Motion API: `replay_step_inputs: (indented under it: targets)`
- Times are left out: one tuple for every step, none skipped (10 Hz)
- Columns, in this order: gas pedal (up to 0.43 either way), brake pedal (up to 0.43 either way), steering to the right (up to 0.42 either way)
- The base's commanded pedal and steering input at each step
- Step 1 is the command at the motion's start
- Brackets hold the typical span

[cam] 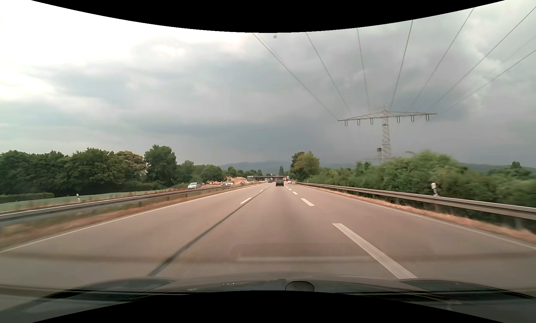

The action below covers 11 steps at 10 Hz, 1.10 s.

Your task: Follow the waypoints while adhering to traffic rules and regulations

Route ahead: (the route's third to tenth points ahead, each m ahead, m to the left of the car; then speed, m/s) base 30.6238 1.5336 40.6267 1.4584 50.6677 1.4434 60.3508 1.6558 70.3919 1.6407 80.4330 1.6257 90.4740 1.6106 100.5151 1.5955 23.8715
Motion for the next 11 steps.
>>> replay_step_inputs:
  targets:
    - [0.138, 0.0, -0.002]
    - [0.138, 0.0, -0.002]
    - [0.138, 0.0, -0.002]
    - [0.157, 0.0, -0.002]
    - [0.197, 0.0, -0.002]
    - [0.209, 0.0, -0.002]
    - [0.209, 0.0, -0.002]
    - [0.209, 0.0, -0.002]
    - [0.209, 0.0, -0.002]
    - [0.197, 0.0, -0.002]
    - [0.197, 0.0, -0.002]
